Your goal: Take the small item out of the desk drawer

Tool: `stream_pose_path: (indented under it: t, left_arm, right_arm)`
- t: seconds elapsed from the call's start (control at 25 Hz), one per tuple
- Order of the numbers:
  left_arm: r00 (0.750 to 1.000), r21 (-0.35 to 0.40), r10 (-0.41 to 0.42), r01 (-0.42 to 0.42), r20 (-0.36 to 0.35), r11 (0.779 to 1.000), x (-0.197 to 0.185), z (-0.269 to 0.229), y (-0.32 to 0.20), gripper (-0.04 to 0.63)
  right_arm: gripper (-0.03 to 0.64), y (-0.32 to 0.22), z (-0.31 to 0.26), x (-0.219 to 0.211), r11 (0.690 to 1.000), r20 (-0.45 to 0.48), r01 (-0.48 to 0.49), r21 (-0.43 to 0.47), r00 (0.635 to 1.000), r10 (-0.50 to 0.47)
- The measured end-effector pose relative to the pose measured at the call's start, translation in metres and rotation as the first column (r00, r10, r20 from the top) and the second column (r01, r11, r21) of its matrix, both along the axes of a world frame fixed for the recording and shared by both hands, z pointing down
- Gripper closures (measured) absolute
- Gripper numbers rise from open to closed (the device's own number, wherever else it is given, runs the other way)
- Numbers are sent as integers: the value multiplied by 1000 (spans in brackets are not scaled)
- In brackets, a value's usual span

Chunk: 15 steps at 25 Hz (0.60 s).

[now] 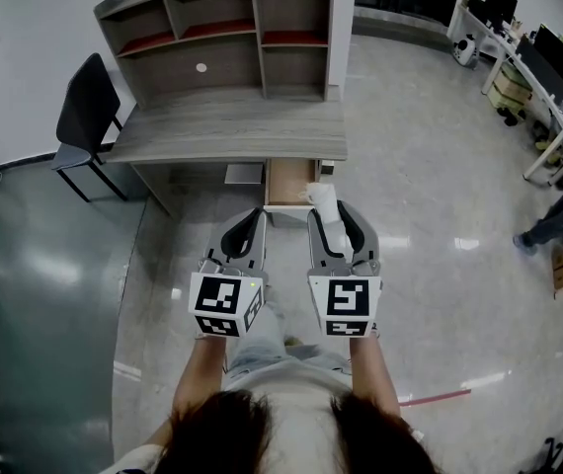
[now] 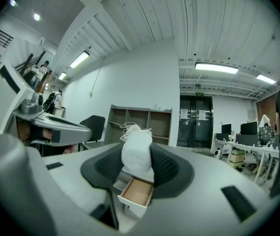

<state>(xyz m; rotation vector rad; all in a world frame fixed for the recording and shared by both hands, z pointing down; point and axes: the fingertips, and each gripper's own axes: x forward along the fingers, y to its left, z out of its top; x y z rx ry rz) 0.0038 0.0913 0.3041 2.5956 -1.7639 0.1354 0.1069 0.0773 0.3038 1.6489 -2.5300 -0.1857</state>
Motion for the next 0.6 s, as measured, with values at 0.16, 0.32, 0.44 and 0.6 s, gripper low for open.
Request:
stream_pose_path:
  t: [0.16, 0.32, 0.44, 0.6]
  left_arm:
    - [1000, -1, 3, -3, 1, 1000, 2, 0, 2, 581]
    - [1000, -4, 3, -3, 1, 1000, 2, 1, 2, 581]
    - [1000, -6, 3, -3, 3, 1000, 2, 2, 1, 581]
    - [1000, -8, 4, -4, 4, 1000, 4, 5, 3, 581]
  right_arm:
    - [442, 2, 0, 3, 1000, 4, -5, -1, 1000, 5]
    - [442, 2, 1, 4, 1000, 6, -8, -5, 1000, 8]
    - [442, 1, 2, 3, 1000, 6, -6, -5, 1000, 6]
    - [442, 2, 6, 4, 1000, 8, -4, -11, 1000, 4]
